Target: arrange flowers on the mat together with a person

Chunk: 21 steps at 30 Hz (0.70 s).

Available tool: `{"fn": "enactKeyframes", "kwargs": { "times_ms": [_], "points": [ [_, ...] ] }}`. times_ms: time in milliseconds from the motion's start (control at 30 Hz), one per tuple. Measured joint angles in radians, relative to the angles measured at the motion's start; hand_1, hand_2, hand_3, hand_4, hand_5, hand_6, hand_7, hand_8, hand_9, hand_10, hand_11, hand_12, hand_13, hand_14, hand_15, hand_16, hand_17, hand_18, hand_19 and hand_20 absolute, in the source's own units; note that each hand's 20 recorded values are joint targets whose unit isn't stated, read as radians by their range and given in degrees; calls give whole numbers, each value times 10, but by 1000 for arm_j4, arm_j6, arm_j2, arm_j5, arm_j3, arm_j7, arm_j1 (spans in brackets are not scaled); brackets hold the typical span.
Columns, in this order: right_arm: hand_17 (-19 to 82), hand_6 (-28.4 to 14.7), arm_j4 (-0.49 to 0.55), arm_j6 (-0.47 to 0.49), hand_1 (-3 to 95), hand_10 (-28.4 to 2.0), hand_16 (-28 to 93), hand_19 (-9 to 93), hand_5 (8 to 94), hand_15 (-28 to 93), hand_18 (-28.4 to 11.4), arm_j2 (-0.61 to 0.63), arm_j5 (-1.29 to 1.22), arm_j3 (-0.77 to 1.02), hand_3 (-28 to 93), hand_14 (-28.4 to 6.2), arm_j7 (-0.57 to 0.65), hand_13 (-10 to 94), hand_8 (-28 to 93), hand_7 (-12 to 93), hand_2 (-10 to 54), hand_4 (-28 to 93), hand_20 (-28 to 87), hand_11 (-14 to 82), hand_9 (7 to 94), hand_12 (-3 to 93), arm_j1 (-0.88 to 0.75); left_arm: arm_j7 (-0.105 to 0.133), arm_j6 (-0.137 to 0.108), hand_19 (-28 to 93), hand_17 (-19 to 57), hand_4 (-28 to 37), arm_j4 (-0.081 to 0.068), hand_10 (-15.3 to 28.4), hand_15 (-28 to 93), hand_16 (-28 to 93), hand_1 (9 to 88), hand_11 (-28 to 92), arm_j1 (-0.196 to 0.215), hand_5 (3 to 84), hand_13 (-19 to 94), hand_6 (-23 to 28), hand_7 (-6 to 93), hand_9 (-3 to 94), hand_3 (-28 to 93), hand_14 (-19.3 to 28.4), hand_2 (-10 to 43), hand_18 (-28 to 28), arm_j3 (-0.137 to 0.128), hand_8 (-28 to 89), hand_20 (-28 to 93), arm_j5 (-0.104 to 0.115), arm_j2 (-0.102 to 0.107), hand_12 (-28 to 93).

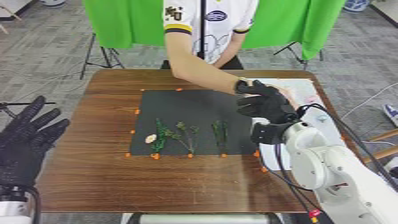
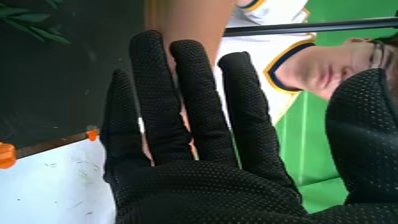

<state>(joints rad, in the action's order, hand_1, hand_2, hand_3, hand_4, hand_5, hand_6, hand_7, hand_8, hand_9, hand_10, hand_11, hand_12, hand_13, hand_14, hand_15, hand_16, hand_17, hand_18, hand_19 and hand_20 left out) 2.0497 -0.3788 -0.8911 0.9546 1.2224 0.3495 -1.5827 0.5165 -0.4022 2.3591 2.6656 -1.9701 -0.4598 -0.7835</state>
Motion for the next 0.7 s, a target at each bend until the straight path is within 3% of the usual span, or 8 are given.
{"fn": "enactKeyframes", "kwargs": {
  "times_ms": [100, 333, 700],
  "points": [
    [87, -12, 0, -3, 211, -177, 108, 569, 548, 489, -284, 0, 0, -2, 707, -204, 0, 465, -123, 139, 38, -259, 143, 186, 596, 148, 0, -15, 0, 421, -83, -261, 0, 148, 454, -47, 201, 172, -7, 318, 214, 44, 93, 313, 757, 222, 57, 194, 0, -81, 195, -11, -2, 121],
    [87, -12, 1, -12, 212, -178, 108, 569, 548, 488, -284, 1, 0, -5, 707, -204, 0, 466, -124, 139, 38, -259, 141, 187, 597, 148, 0, -48, 4, 422, -83, -260, 0, 148, 454, -47, 201, 171, -23, 317, 214, 44, 94, 313, 758, 222, 57, 195, -4, -81, 195, -38, -35, 120],
    [86, -12, 2, -13, 214, -179, 108, 570, 549, 489, -284, 1, 0, -5, 705, -203, 0, 466, -124, 141, 39, -259, 139, 186, 597, 148, -2, -68, 10, 422, -83, -258, 0, 148, 454, -48, 202, 172, -26, 318, 215, 44, 94, 313, 757, 223, 58, 194, -8, -82, 194, -48, -48, 121]
  ]
}}
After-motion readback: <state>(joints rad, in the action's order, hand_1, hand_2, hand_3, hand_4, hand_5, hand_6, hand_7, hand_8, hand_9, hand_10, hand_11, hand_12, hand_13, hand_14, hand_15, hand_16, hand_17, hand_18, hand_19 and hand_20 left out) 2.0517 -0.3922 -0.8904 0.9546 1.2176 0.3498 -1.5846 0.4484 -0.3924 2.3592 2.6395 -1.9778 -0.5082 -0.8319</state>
